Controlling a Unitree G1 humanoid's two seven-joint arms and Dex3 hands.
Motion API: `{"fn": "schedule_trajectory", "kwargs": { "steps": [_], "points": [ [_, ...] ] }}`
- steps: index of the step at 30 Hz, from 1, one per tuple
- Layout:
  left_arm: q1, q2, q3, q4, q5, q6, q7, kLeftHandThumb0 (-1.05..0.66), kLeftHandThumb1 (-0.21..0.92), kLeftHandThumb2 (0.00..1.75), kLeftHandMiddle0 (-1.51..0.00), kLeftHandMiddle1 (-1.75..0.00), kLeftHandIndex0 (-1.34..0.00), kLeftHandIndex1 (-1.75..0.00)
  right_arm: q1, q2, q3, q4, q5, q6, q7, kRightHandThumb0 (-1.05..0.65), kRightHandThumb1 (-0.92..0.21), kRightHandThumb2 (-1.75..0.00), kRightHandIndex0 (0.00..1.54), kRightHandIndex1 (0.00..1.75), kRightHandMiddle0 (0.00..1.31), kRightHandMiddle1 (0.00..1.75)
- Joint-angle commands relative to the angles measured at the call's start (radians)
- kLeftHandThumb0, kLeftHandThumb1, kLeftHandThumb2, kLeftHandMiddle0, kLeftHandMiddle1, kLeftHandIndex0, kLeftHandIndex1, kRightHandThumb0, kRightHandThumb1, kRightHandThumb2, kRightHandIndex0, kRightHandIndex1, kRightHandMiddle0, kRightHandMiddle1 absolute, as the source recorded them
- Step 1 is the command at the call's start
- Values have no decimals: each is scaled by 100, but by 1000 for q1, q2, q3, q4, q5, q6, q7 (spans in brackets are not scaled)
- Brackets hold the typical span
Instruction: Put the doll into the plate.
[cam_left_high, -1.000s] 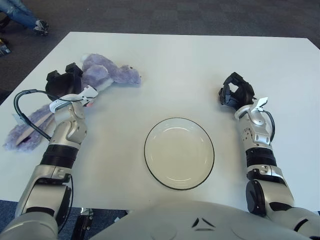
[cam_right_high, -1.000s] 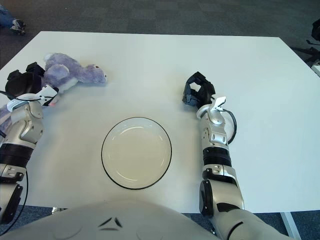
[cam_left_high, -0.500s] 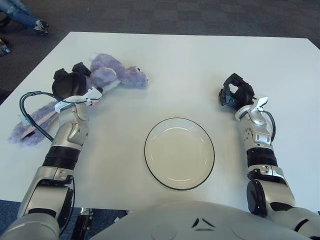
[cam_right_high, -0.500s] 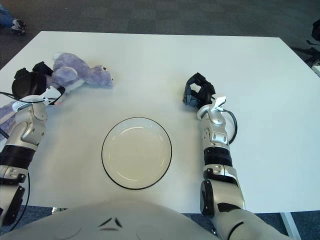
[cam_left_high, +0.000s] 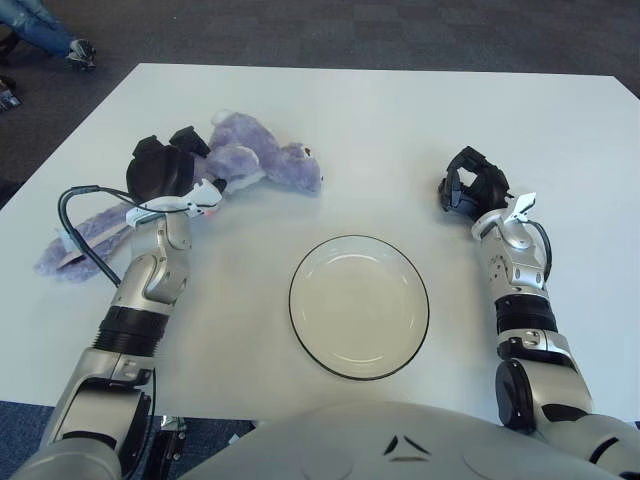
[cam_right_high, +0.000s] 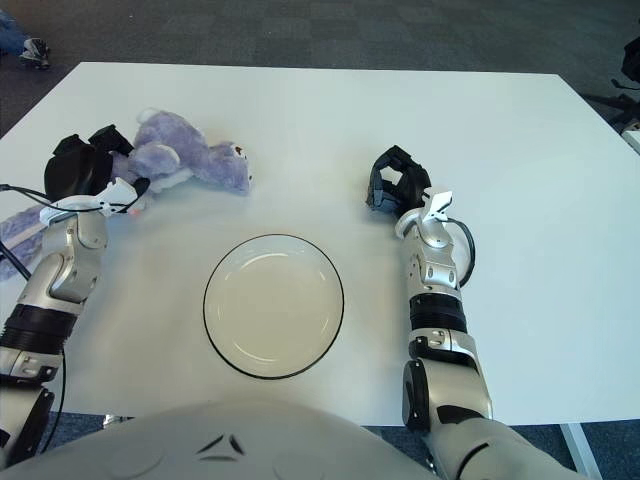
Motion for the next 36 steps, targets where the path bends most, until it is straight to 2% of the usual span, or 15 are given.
{"fn": "schedule_trajectory", "kwargs": {
  "steps": [1,24,29,32,34,36],
  "points": [
    [21,0,-5,-32,11,-8,-19,52,17,149,-72,-175,-106,-175,11,-12,0,-16,3,21,-3,-47,-34,-129,122,175,59,175],
    [60,-51,-14,-152,19,-39,-59,53,16,150,-73,-175,-103,-175,19,-24,10,-36,-1,57,1,-47,-35,-127,122,175,58,175],
    [67,-50,-16,-175,33,-37,-64,53,16,150,-73,-175,-100,-175,23,-26,14,-47,4,69,13,-47,-35,-127,122,175,58,175],
    [70,-45,-17,-189,55,-24,-70,52,17,149,-72,-175,-94,-175,25,-24,15,-57,7,82,14,-47,-36,-127,122,175,58,175],
    [72,-42,-17,-200,78,-12,-74,26,18,145,-72,-175,-77,-164,27,-23,15,-68,8,96,13,-47,-36,-126,122,175,58,175],
    [76,-41,-16,-210,96,0,-83,13,25,134,-66,-175,-66,-155,30,-22,17,-80,9,109,12,-47,-36,-126,121,175,58,175]
  ]
}}
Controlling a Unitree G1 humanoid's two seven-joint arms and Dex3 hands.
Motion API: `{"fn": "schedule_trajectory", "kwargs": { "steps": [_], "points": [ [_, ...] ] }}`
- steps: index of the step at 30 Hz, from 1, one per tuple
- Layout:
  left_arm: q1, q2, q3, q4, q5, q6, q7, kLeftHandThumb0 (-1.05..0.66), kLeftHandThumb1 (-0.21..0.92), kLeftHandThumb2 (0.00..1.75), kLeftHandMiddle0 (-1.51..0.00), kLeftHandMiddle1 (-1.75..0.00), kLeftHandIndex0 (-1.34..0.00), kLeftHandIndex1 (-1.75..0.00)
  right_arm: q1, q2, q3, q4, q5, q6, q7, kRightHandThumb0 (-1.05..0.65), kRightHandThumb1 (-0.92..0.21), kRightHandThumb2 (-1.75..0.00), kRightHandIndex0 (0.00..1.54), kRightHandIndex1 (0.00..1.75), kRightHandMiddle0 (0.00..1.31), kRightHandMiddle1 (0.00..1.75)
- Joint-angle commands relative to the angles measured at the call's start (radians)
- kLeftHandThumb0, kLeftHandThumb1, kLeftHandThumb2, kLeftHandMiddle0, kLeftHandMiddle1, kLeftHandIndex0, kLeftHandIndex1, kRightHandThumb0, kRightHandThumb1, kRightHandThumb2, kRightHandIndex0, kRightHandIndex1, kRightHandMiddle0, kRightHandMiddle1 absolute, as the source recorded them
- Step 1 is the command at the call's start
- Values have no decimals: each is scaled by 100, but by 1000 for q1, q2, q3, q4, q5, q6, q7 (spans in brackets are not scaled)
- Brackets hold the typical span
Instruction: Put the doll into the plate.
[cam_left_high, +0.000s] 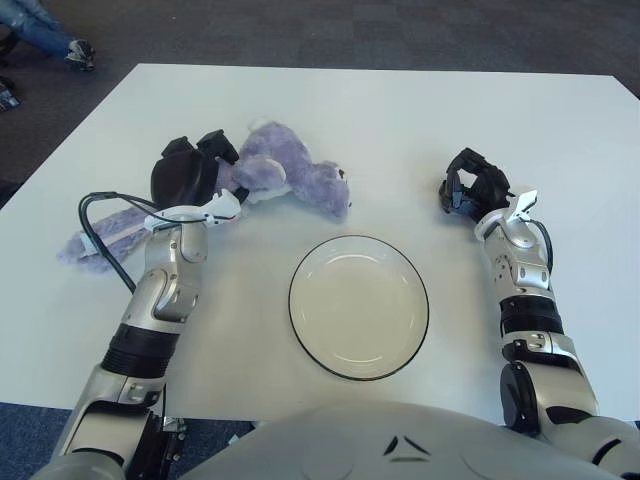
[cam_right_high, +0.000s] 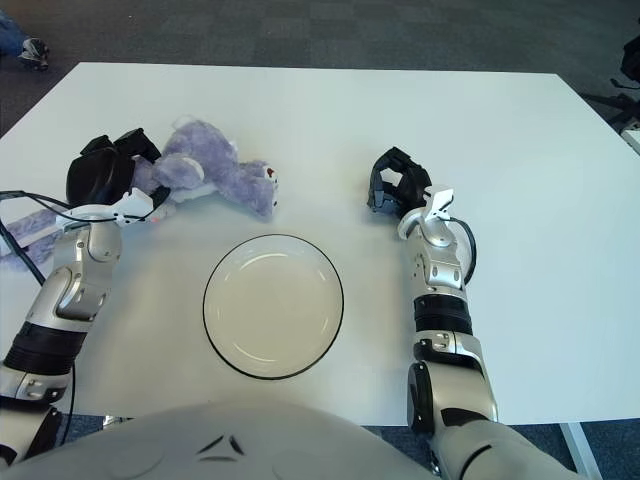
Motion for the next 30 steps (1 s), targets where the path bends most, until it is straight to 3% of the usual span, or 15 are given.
{"fn": "schedule_trajectory", "kwargs": {
  "steps": [1,7,9,10,11,14,24,30],
  "points": [
    [6,12,3,-32,44,22,-18,8,30,127,-62,-175,-61,-152,17,-2,2,-30,10,33,-1,-47,-36,-126,121,175,58,175],
    [16,11,8,-52,70,42,-49,0,63,83,-38,-175,-41,-145,24,-1,5,-56,6,56,-8,-46,-36,-126,120,175,57,175],
    [18,12,9,-56,74,45,-56,-18,71,73,-22,-175,-37,-156,26,0,5,-61,6,60,-10,-46,-36,-126,120,175,57,175],
    [18,12,11,-59,75,45,-60,-35,65,77,-14,-175,-24,-154,26,0,6,-63,6,62,-11,-46,-36,-126,120,175,57,175],
    [20,15,12,-61,77,44,-65,-40,62,80,-11,-175,-19,-154,26,1,6,-64,6,65,-11,-46,-36,-126,120,175,57,175],
    [24,22,14,-66,82,42,-75,-62,53,87,-3,-155,-5,-129,26,2,6,-69,7,71,-13,-46,-36,-126,120,175,57,175],
    [54,59,8,-85,119,42,-114,-79,55,75,0,-83,0,-81,29,0,8,-80,2,84,-18,-47,-36,-127,120,175,58,175],
    [65,73,9,-101,142,55,-157,-84,56,71,0,-63,0,-70,29,1,11,-84,1,87,-22,-46,-36,-126,120,175,57,175]
  ]
}}
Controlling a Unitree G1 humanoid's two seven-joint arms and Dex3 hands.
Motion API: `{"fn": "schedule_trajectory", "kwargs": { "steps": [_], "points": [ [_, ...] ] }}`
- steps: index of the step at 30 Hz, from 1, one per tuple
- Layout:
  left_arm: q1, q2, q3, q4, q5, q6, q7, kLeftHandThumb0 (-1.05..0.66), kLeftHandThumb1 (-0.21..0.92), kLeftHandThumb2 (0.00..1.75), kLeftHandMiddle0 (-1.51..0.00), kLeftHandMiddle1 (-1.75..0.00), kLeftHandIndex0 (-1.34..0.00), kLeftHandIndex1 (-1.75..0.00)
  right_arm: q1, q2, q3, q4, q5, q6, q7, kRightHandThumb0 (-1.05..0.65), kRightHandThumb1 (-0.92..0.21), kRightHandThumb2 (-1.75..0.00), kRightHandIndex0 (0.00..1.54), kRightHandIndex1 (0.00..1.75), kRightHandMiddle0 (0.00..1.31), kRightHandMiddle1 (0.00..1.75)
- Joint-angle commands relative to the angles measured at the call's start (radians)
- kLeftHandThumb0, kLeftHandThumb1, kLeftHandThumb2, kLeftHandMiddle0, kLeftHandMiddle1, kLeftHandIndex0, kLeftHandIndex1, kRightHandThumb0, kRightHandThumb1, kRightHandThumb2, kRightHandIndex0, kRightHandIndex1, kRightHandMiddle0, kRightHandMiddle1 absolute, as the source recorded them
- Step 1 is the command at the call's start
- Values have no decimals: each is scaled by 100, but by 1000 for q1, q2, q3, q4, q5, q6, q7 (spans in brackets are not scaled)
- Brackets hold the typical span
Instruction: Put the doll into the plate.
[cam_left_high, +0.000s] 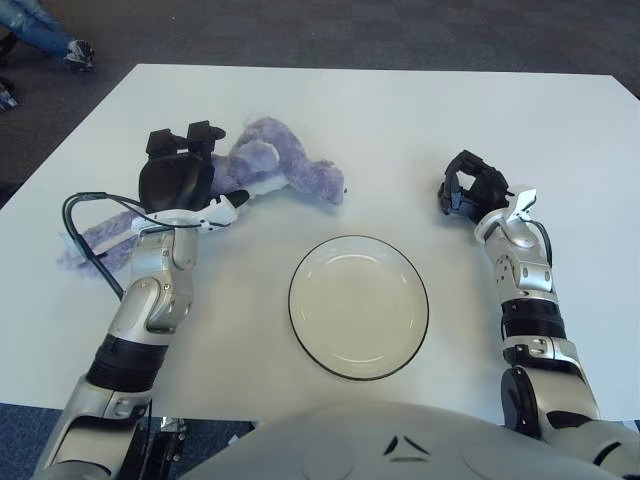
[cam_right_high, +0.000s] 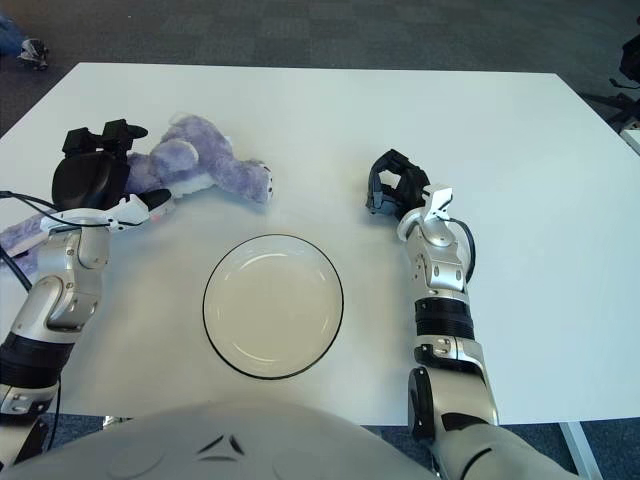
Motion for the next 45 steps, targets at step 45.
{"fn": "schedule_trajectory", "kwargs": {
  "steps": [45],
  "points": [
    [-8,20,-8,-60,99,102,-322,-83,49,71,0,-52,0,-51,23,1,6,-62,7,40,-19,-46,-36,-126,118,175,57,175]
  ]
}}
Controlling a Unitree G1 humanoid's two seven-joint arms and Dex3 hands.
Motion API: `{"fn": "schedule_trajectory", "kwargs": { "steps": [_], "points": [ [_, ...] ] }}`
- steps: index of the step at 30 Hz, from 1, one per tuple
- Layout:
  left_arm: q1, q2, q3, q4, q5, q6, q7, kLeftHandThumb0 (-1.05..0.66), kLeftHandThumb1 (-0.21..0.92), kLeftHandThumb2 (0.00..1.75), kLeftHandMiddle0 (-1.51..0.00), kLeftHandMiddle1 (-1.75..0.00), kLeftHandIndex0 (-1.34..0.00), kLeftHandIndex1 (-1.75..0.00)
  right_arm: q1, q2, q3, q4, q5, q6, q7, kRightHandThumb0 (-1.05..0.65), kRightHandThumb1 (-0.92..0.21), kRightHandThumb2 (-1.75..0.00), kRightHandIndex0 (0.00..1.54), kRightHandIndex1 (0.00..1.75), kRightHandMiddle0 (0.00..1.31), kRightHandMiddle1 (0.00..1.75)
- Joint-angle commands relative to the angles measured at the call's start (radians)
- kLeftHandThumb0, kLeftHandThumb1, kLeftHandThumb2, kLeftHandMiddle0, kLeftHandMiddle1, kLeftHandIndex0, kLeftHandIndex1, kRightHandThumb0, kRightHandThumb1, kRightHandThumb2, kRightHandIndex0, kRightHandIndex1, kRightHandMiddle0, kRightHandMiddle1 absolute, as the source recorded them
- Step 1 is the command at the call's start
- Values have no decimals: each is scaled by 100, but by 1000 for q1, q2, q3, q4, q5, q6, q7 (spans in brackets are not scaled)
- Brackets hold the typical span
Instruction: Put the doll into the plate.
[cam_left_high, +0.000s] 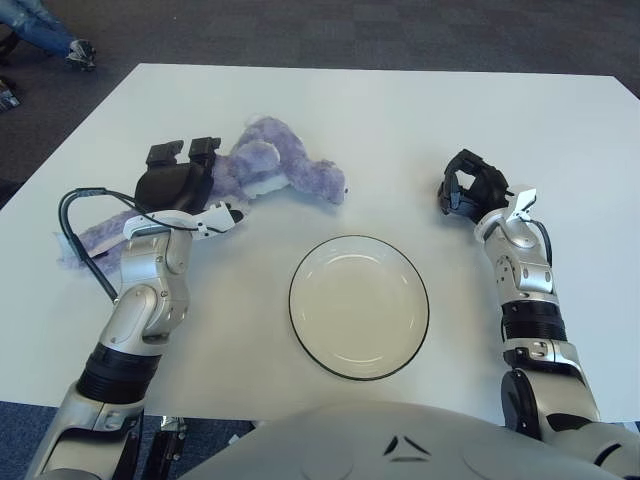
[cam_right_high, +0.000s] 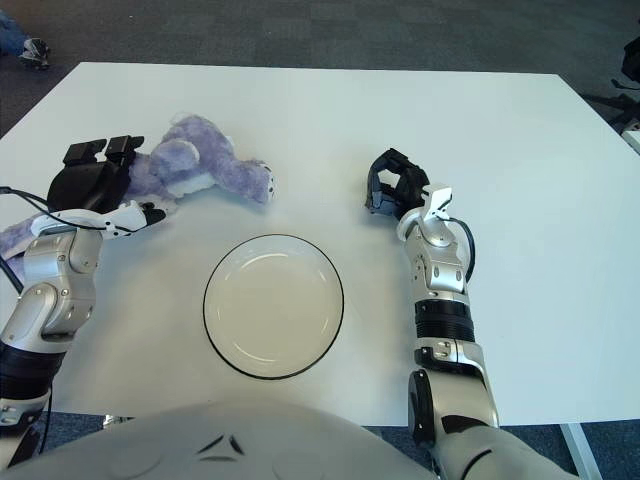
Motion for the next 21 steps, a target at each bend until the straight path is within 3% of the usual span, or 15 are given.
{"fn": "schedule_trajectory", "kwargs": {
  "steps": [1,21],
  "points": [
    [-31,-1,-4,24,-8,3,-22,-82,49,71,0,-54,0,-50,11,1,-2,-24,7,18,-5,-46,-36,-126,118,175,57,175],
    [-131,-4,-23,217,-158,-61,-45,-79,38,79,0,-60,0,-33,13,2,-4,-37,8,32,-13,-47,-36,-127,119,175,58,175]
  ]
}}
